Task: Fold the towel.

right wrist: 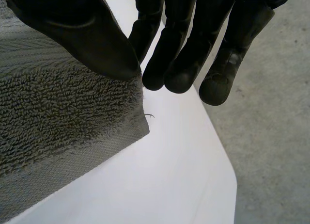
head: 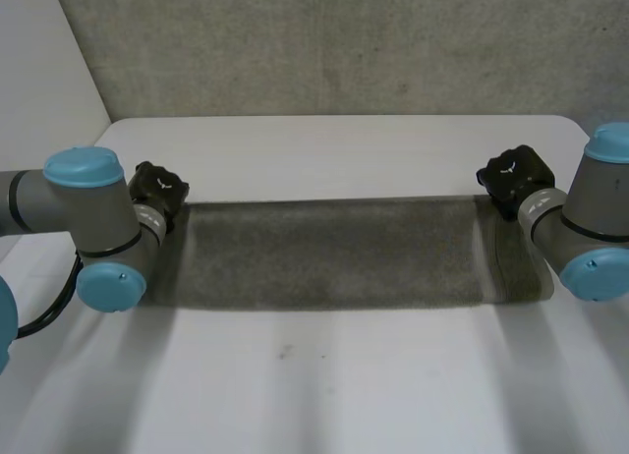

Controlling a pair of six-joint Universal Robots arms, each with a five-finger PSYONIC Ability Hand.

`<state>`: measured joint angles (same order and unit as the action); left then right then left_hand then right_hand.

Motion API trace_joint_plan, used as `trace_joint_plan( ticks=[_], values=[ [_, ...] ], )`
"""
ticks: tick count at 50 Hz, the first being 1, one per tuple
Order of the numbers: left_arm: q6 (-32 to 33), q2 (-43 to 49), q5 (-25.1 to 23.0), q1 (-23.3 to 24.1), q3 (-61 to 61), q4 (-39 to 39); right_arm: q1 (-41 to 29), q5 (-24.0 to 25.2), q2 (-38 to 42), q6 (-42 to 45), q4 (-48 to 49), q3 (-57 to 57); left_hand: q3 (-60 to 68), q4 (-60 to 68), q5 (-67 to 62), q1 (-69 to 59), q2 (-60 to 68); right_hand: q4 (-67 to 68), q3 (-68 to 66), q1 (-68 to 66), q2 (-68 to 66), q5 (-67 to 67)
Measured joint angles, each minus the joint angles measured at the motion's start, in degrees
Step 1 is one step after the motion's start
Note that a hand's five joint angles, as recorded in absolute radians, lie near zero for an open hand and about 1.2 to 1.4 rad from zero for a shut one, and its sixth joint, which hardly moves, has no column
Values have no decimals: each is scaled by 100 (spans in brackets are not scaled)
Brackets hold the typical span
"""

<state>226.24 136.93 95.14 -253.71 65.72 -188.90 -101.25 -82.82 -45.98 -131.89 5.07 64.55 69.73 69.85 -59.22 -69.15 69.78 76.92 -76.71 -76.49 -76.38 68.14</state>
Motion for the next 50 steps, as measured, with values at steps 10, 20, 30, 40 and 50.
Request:
trace_joint_plan(
  ticks=[10,20,30,40,50],
  values=[
    [-134,136,33,63,-283,-1,-81,-43,289,-56,102,-532,-5537,-5530,5398,5432,-5530,-6196,6261,6247,6176,-6459],
    [-1069,-559,201,102,111,20,-41,-68,-555,-1161,51,-138,-5989,-5997,5756,5893,-5998,-6196,6260,6300,6177,-6459],
    [-1707,-1686,-12,85,1626,-37,168,284,-1893,-1580,20,1774,-6011,-6024,5772,5920,-6020,-6196,6260,6323,6177,-6459],
    [-2043,-2255,-414,117,2809,-471,612,879,-2110,-1345,148,3332,-6011,-6025,5773,5920,-6026,-6015,5991,5918,5977,-6066],
    [-2148,-2321,-424,168,2898,-591,885,887,-1560,-931,527,3496,-6011,-6025,5773,5920,-6027,-1561,1544,1497,1463,-1710]
  ],
)
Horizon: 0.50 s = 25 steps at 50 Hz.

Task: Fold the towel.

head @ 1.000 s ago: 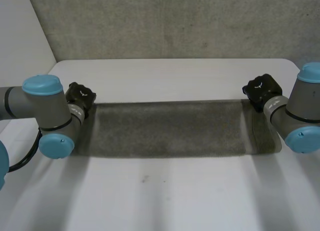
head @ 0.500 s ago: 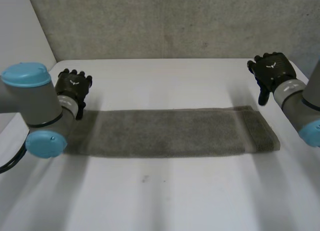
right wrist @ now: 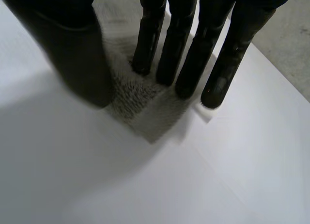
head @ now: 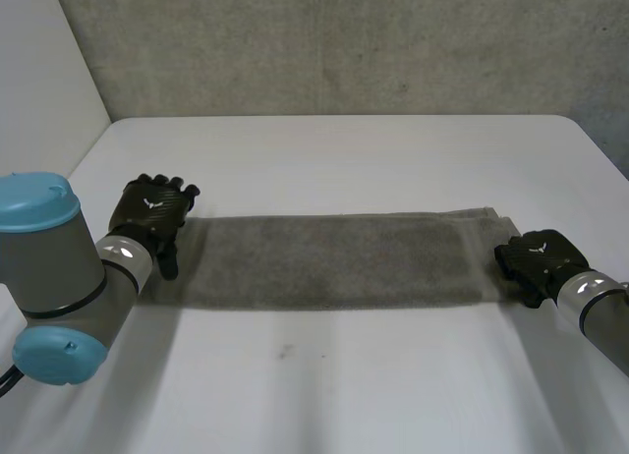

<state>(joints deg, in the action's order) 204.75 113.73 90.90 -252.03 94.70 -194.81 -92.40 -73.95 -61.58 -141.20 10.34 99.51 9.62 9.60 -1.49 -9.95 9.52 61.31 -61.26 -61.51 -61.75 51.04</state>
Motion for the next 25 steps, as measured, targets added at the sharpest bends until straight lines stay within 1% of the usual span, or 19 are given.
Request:
trace_joint_plan(
  ticks=[1,3,4,11,15,18,22,25],
  values=[
    [0,-8,2,3,-2,-3,37,-20,66,32,37,-47,0,0,0,0,0,681,-670,-645,-671,667],
    [1,-21,4,5,-2,-6,124,-61,147,78,71,-130,0,0,0,0,0,1332,-1320,-1232,-1269,1387],
    [1,-31,6,5,-2,-7,205,-95,175,106,90,-196,0,0,0,0,0,1508,-1488,-1328,-1315,1525],
    [-13,-72,8,4,36,-6,781,-228,-22,304,111,-413,0,0,0,0,0,1544,-1506,-1341,-1315,1560],
    [-21,-120,8,-1,67,-5,1190,-249,-200,630,62,-488,0,0,0,0,0,1544,-1505,-1362,-1315,1560],
    [-23,-184,7,-3,75,-4,1476,-250,-311,1042,-47,-588,0,0,0,0,-1,1544,-1505,-1363,-1315,1565],
    [-24,-232,7,-4,68,-6,1508,-252,-381,1323,-214,-797,0,0,0,0,-1,1544,-1505,-1365,-1315,1571],
    [-24,-253,9,-5,57,-19,1134,-271,-440,1181,-360,-1121,0,0,0,0,-1,1544,-1505,-1389,-1315,1578]
  ],
)
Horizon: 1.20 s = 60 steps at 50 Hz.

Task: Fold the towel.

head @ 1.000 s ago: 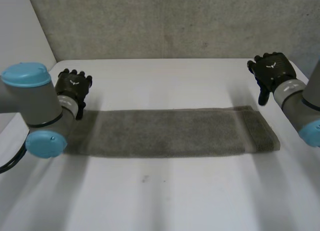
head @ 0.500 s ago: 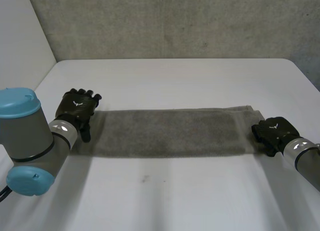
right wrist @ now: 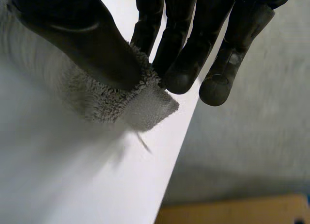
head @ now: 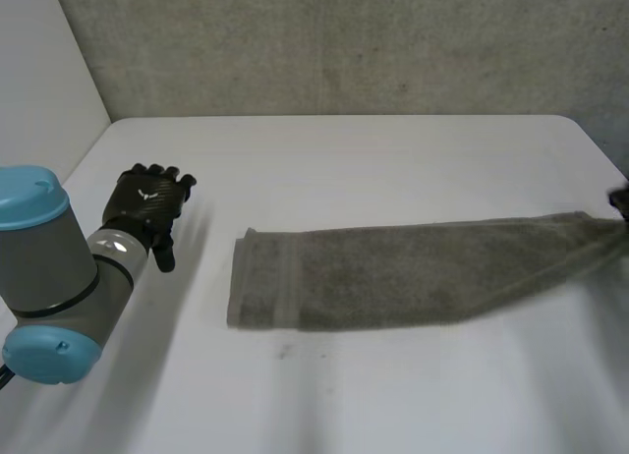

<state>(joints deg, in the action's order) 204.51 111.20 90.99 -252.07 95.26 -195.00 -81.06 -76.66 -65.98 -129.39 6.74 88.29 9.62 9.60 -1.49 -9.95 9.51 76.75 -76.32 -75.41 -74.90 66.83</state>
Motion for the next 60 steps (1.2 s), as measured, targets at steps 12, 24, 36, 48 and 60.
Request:
trace_joint_plan(
  ticks=[12,24,36,48,60],
  values=[
    [-9,-20,22,-12,58,-49,-3636,-318,579,-1440,-309,-1890,0,-1,0,0,0,0,0,-5,-63,0],
    [-106,-161,24,-4,121,-59,-5958,-505,2172,-1413,-681,-2890,0,-1,0,0,0,0,0,-13,-63,0],
    [-150,-172,15,139,92,-74,-5463,-568,1284,-1845,-705,-1888,0,-2,0,0,-1,-6199,6225,6182,6048,-6331],
    [-142,-168,22,394,20,-161,-3315,60,-85,-2385,-6,670,0,-2,0,4,-2,-6199,6225,6210,6048,-6331],
    [-134,-134,29,468,41,-217,-2708,737,259,-2211,293,1258,0,-2,0,7,-2,-686,722,679,681,-715]
  ],
)
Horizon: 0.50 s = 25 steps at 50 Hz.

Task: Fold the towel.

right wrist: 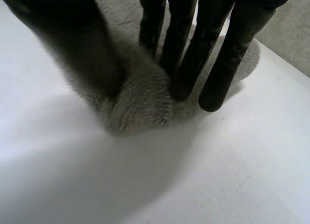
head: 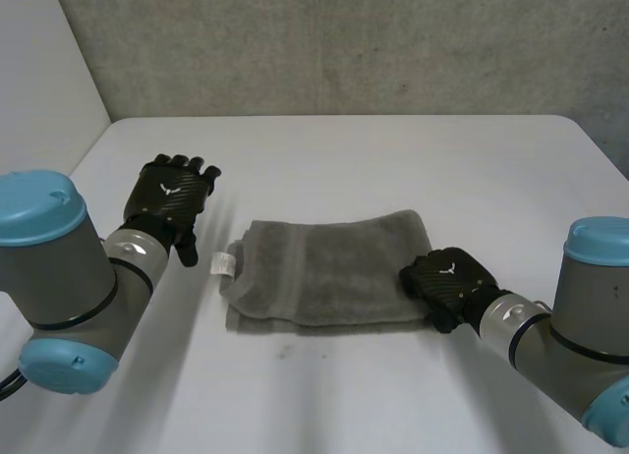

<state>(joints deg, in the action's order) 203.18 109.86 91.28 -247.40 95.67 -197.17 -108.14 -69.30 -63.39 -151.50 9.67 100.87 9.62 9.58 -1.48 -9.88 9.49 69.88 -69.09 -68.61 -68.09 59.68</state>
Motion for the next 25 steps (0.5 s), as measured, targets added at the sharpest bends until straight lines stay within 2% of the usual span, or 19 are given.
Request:
trace_joint_plan(
  ticks=[2,8,14,18,21,25],
  values=[
    [-2,-7,2,0,16,0,-8,-12,0,-1,70,-43,0,0,0,0,0,601,-641,-510,-543,642],
    [-7,-59,14,-1,47,4,-149,-229,-211,78,245,-443,0,0,0,0,0,689,-722,-650,-553,717],
    [-17,-193,42,-8,34,14,-816,-413,-148,200,13,-1498,0,0,0,0,0,690,-722,-680,-553,750],
    [-60,-358,58,-21,20,31,-1833,-415,517,381,-685,-2838,0,0,0,0,0,690,-722,-681,-611,752],
    [-213,-588,60,-53,37,50,-2637,-420,1324,795,-1447,-3950,0,0,0,0,0,690,-723,-681,-611,752],
    [-455,-809,51,-88,56,66,-3213,-466,2079,1330,-2110,-4800,0,0,0,0,-1,678,-708,-667,-598,752]
  ],
)
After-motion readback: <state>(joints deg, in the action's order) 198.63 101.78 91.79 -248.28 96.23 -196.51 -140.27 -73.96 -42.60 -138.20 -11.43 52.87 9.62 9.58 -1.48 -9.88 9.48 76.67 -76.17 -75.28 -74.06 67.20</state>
